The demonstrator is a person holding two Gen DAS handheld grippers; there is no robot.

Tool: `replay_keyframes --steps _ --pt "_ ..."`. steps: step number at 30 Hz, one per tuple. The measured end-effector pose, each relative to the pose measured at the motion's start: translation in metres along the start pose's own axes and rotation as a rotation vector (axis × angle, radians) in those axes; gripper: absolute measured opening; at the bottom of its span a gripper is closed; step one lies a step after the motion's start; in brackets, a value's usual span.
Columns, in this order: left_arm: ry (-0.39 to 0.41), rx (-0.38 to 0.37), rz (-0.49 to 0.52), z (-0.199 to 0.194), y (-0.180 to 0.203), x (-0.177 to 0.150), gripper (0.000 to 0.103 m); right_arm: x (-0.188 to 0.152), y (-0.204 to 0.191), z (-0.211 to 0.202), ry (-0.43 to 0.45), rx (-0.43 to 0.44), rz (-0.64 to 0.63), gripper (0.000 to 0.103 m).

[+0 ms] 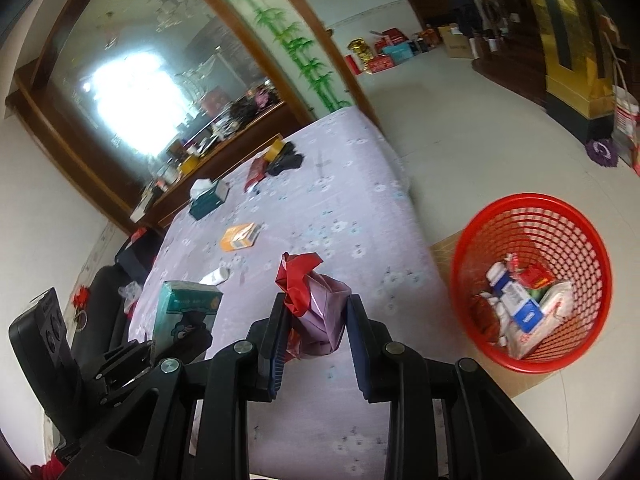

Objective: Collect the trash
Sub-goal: 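Open both grippers over the red basket to drop the wrapper and teal pack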

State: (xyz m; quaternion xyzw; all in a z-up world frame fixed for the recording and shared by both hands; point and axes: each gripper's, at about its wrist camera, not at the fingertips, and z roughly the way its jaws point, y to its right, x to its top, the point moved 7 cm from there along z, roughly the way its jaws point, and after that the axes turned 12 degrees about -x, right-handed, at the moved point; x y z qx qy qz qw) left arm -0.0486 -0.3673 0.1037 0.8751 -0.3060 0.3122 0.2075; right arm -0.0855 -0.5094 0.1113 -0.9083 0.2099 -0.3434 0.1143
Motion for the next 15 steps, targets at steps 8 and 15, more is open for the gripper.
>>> replay_keyframes --steps 8,15 --pt "-0.023 -0.107 0.083 0.040 0.055 0.027 0.014 0.019 0.064 -0.011 0.023 -0.090 0.098 0.031" --pt "-0.058 -0.211 0.107 0.091 0.103 0.049 0.014 0.038 0.126 -0.021 0.035 -0.181 0.153 0.031"
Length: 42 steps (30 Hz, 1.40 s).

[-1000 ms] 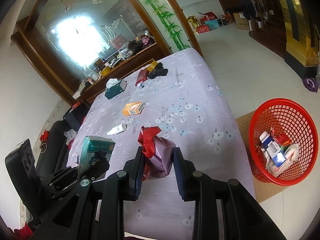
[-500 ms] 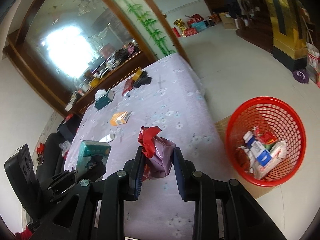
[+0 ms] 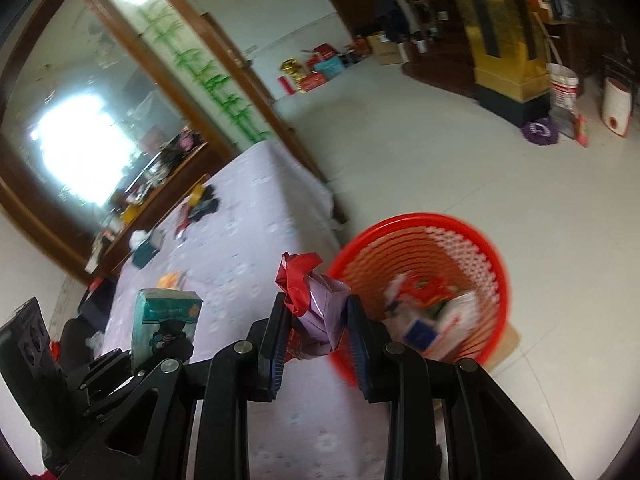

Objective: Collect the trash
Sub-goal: 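Open both grippers over the red basket to drop the wrapper and teal pack, then move both tools back over the bed toward the white bottle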

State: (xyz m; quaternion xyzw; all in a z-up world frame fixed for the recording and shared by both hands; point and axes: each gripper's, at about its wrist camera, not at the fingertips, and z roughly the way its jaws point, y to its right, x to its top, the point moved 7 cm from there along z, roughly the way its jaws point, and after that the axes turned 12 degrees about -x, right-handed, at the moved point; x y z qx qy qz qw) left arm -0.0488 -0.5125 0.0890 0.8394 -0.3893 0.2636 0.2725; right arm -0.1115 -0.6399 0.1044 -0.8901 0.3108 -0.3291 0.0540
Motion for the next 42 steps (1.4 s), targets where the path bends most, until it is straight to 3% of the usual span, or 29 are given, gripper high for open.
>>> replay_keyframes --steps 8,11,12,20,30,42 --pt "-0.056 -0.086 0.013 0.062 0.033 0.021 0.016 0.020 0.046 0.020 -0.022 -0.080 0.027 0.035" --pt "-0.061 -0.092 -0.003 0.073 0.036 0.025 0.039 0.026 0.057 0.026 -0.032 -0.089 0.039 0.052" --pt "-0.055 -0.087 -0.007 0.074 0.035 0.027 0.042 0.028 0.058 0.027 -0.031 -0.092 0.040 0.056" --pt "-0.041 -0.062 -0.071 0.063 0.018 0.030 0.043 0.038 0.062 0.029 -0.038 -0.046 0.048 0.056" --pt "-0.009 0.047 -0.193 0.026 -0.025 -0.001 0.044 0.006 0.015 0.020 -0.100 0.102 -0.079 0.056" --pt "0.063 0.215 -0.327 -0.061 -0.122 -0.056 0.048 -0.051 -0.103 -0.010 -0.148 0.366 -0.341 0.057"
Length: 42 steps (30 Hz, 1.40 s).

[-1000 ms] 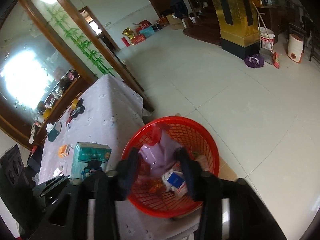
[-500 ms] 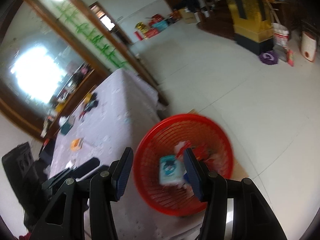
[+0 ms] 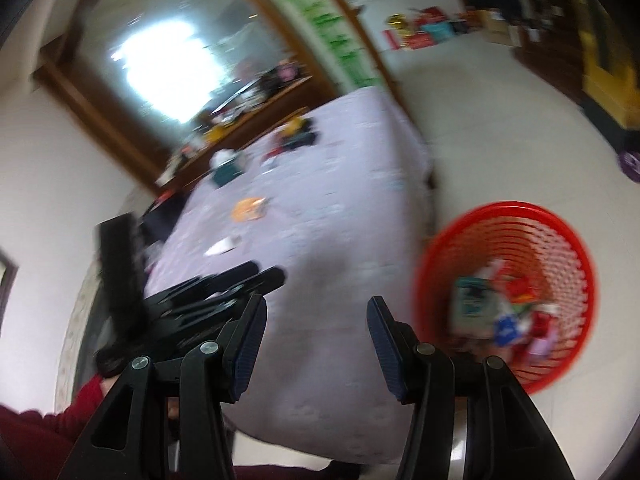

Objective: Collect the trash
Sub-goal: 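Move both tools back over the bed toward the white bottle, then grasp the white spray bottle with the left gripper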

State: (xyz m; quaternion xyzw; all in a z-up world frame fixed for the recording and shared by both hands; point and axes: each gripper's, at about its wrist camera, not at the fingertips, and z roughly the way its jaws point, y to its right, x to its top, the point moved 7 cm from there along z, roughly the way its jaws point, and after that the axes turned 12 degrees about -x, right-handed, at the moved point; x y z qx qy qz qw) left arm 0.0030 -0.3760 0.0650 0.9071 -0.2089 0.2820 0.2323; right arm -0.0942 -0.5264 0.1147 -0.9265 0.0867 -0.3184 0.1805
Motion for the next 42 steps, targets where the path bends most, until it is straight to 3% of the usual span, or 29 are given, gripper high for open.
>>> replay_keyframes --steps 5,14,20,31,35,38,42 --pt "0.016 0.081 -0.033 -0.029 -0.072 0.001 0.048 -0.008 -0.037 0.005 -0.009 0.055 -0.037 0.056" --pt "-0.022 0.213 -0.082 -0.049 -0.227 0.010 0.054 -0.014 -0.083 0.036 -0.034 -0.014 -0.060 0.056" --pt "-0.082 0.153 -0.052 -0.019 -0.283 0.025 0.053 -0.017 -0.103 0.059 -0.062 -0.074 -0.034 0.056" --pt "-0.180 -0.038 0.042 0.030 -0.307 0.032 0.048 -0.019 -0.110 0.078 -0.094 -0.167 0.029 0.056" --pt "-0.212 -0.081 0.089 0.033 -0.296 0.024 0.034 -0.015 -0.115 0.085 -0.102 -0.184 0.025 0.056" --pt "-0.237 -0.079 0.143 0.034 -0.286 0.016 0.032 -0.010 -0.123 0.093 -0.111 -0.187 0.009 0.056" --pt "-0.232 -0.069 0.133 0.040 -0.282 0.017 0.030 -0.003 -0.135 0.106 -0.126 -0.180 -0.017 0.056"
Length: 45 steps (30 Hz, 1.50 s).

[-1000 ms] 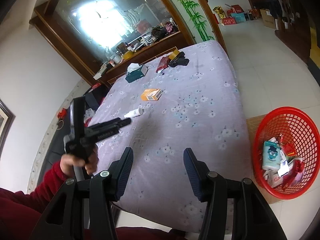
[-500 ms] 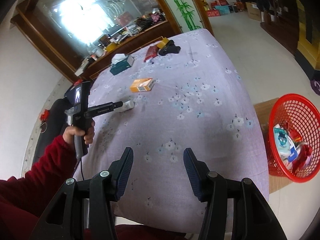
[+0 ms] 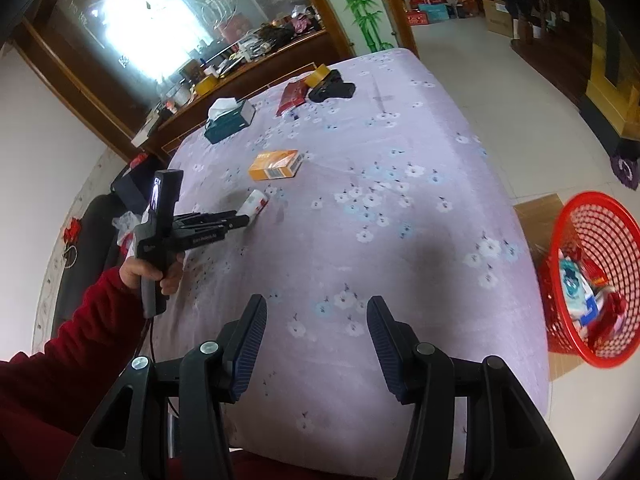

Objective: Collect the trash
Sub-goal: 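Grasp the white spray bottle with the left gripper, then grasp the orange box with the right gripper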

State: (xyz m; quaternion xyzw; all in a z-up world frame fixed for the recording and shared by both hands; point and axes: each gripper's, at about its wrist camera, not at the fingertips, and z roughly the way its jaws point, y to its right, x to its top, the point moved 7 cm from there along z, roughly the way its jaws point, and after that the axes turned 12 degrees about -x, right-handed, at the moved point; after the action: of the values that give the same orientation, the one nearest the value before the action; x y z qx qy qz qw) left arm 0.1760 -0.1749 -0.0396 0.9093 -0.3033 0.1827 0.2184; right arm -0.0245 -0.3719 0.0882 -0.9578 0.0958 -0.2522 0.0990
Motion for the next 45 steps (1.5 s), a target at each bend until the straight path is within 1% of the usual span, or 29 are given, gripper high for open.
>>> replay_keyframes --steps 4,6,8,10,13,15,17,19,20,23,25,26,27,28,30,34,36,38,40,43,44,45 --pt "0.007 0.013 -0.116 0.010 -0.008 0.006 0.030 0.011 -0.017 0.012 -0.012 0.010 -0.038 0.056" --pt "0.000 0.037 -0.162 0.016 -0.011 0.005 0.029 0.019 -0.027 0.018 -0.012 0.014 -0.067 0.056" --pt "0.025 0.046 -0.208 0.015 -0.012 0.005 0.029 0.027 -0.036 0.024 -0.009 0.016 -0.102 0.056" --pt "0.056 0.076 -0.251 0.010 -0.015 0.003 0.028 0.040 -0.046 0.035 -0.009 0.014 -0.146 0.056" --pt "0.121 0.057 -0.289 -0.008 -0.011 -0.006 0.028 0.060 -0.057 0.051 -0.014 0.018 -0.191 0.056" --pt "0.164 0.055 -0.290 -0.025 -0.006 -0.014 0.028 0.075 -0.064 0.064 -0.007 0.010 -0.237 0.057" --pt "0.196 0.065 -0.296 -0.043 -0.001 -0.027 0.028 0.092 -0.074 0.084 -0.007 0.005 -0.308 0.062" --pt "0.218 0.085 -0.292 -0.057 0.004 -0.039 0.028 0.110 -0.084 0.108 -0.006 -0.005 -0.373 0.062" --pt "0.226 0.095 -0.297 -0.064 0.006 -0.046 0.028 0.118 -0.092 0.125 -0.022 0.001 -0.415 0.064" --pt "0.242 0.122 -0.308 -0.079 0.010 -0.065 0.029 0.138 -0.112 0.167 -0.055 0.009 -0.502 0.064" --pt "0.250 0.133 -0.323 -0.088 0.012 -0.077 0.029 0.151 -0.123 0.189 -0.052 0.001 -0.543 0.064" --pt "0.252 0.136 -0.331 -0.091 0.012 -0.082 0.029 0.156 -0.127 0.198 -0.047 0.000 -0.558 0.066" --pt "0.255 0.144 -0.339 -0.095 0.012 -0.087 0.029 0.163 -0.134 0.213 -0.056 0.012 -0.581 0.073" --pt "0.256 0.150 -0.344 -0.097 0.012 -0.090 0.029 0.166 -0.138 0.222 -0.061 0.013 -0.596 0.076" --pt "0.255 0.156 -0.347 -0.101 0.013 -0.096 0.029 0.175 -0.145 0.240 -0.051 -0.001 -0.610 0.076" --pt "0.250 0.165 -0.360 -0.105 0.012 -0.106 0.029 0.185 -0.156 0.274 -0.090 0.020 -0.617 0.076" --pt "0.247 0.165 -0.366 -0.104 0.010 -0.106 0.029 0.188 -0.158 0.286 -0.099 -0.003 -0.639 0.076" --pt "0.243 0.161 -0.368 -0.104 0.011 -0.110 0.029 0.187 -0.160 0.291 -0.103 -0.016 -0.660 0.076" --pt "0.242 0.158 -0.367 -0.102 0.013 -0.110 0.029 0.181 -0.162 0.296 -0.126 -0.015 -0.693 0.076" --pt "0.240 0.152 -0.364 -0.099 0.014 -0.108 0.029 0.173 -0.163 0.302 -0.135 -0.045 -0.737 0.076" --pt "0.242 0.152 -0.363 -0.099 0.014 -0.107 0.029 0.172 -0.161 0.303 -0.127 -0.068 -0.741 0.072" --pt "0.244 0.152 -0.363 -0.098 0.015 -0.107 0.029 0.171 -0.160 0.303 -0.122 -0.071 -0.734 0.071"
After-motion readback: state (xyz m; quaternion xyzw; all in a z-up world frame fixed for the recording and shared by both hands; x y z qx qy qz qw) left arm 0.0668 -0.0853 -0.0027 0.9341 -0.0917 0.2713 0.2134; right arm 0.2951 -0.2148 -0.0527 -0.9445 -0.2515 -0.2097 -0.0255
